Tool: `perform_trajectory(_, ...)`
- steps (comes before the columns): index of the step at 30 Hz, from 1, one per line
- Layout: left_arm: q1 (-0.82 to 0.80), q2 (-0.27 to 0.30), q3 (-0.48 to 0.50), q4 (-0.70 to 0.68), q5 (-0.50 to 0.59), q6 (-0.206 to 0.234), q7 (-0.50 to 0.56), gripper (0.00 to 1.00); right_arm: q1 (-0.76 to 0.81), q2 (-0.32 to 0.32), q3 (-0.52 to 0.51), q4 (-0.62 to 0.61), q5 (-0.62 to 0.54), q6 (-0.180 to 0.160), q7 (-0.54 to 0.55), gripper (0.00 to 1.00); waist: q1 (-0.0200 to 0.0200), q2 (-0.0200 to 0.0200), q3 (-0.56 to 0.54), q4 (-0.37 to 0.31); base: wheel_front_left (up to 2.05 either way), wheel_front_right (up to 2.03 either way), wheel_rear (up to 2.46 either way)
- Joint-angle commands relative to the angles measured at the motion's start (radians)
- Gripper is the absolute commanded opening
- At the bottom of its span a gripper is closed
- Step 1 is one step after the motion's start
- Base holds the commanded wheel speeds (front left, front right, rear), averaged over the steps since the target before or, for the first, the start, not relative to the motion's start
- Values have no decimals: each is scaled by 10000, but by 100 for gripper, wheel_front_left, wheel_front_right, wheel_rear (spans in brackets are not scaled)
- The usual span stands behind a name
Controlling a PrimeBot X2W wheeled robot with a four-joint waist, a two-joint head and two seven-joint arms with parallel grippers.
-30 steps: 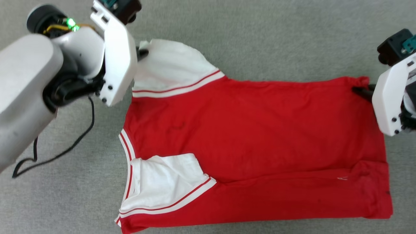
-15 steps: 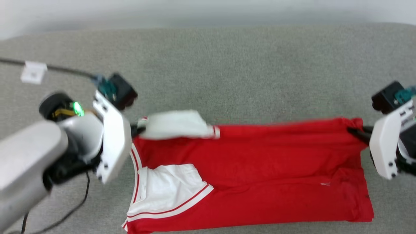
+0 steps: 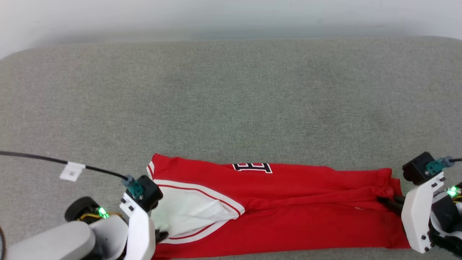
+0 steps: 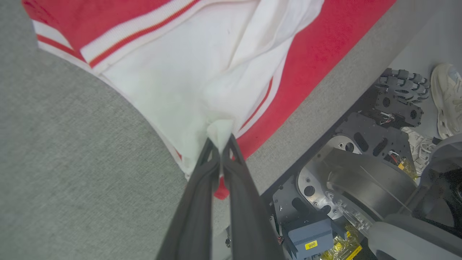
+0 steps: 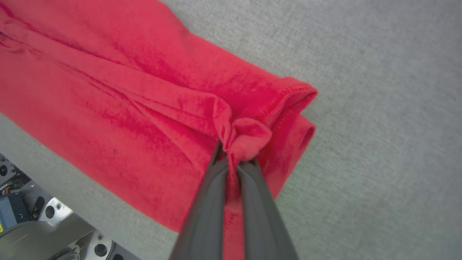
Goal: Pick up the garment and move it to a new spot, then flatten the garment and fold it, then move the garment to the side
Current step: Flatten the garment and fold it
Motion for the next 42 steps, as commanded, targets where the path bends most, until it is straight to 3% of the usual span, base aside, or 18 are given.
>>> perform_trajectory(1, 217, -120, -42, 71, -41, 17, -64, 0, 139, 106, -11, 86, -45, -8, -22, 0, 1, -1, 74, -34, 0, 0, 0)
perform_trajectory(6, 650, -469, -45, 720, 26, -95, -358, 0, 271, 580, -42, 655, -238, -8, -66, 0, 1, -1, 214, -87, 0, 0, 0)
perform_trajectory(7, 665, -502, -31, 820, 40, -101, -440, 29, 253, 646, -101, 780, -303, -12, -136, 27, 1, -1, 202, -82, 0, 0, 0)
perform_trajectory(8, 644, -512, 19, 839, 101, -133, -571, 100, 212, 678, -176, 842, -379, -14, -233, 100, 1, -1, 177, -75, 0, 0, 0)
perform_trajectory(12, 551, -386, 506, 687, 160, 11, -1521, 100, 143, 538, -537, 581, -586, -9, -683, 100, 1, -1, -28, -24, 0, 0, 0)
perform_trajectory(16, 655, -346, 1027, 453, 514, 510, -2821, 100, 455, 257, -1247, 26, -660, -9, -1095, 100, 1, -1, -261, 68, 0, 0, 0)
perform_trajectory(25, 1217, -927, 1997, 756, 1833, 2829, -6117, 100, 1674, 467, -4199, -598, -906, -9, -1629, 100, 1, -1, -369, 129, 0, 0, 0)
perform_trajectory(29, 1619, -1387, 2398, 1221, 2241, 3814, -7378, 100, 2273, 923, -5389, -264, -1032, -8, -1418, 100, 1, -1, -308, 125, 0, 0, 0)
perform_trajectory(33, 2029, -1792, 2964, 1619, 2835, 4659, -7798, 100, 2762, 1543, -6100, -18, -803, -8, -1027, 100, 1, -1, -250, 154, 0, 0, 0)
perform_trajectory(34, 2357, -2142, 3718, 1641, 3423, 5084, -7855, 100, 3025, 1947, -6316, 46, -587, -6, -673, 100, 1, -1, -209, 202, 0, 0, 0)
perform_trajectory(36, 2787, -2475, 4334, 1485, 3833, 5109, -7859, 100, 3144, 2158, -6374, 131, -616, -8, -532, 100, 1, -1, -166, 242, 0, 0, 0)
perform_trajectory(37, 3485, -2902, 5265, 1385, 4468, 5081, -7842, 100, 3325, 2548, -6339, 331, -458, -6, -243, 100, 1, -1, -109, 321, 0, 0, 0)
perform_trajectory(42, 4542, -3786, 6654, 1351, 5444, 4786, -7844, 100, 3582, 3007, -5905, 539, -44, -6, 333, 100, 1, -1, -29, 494, 0, 0, 0)
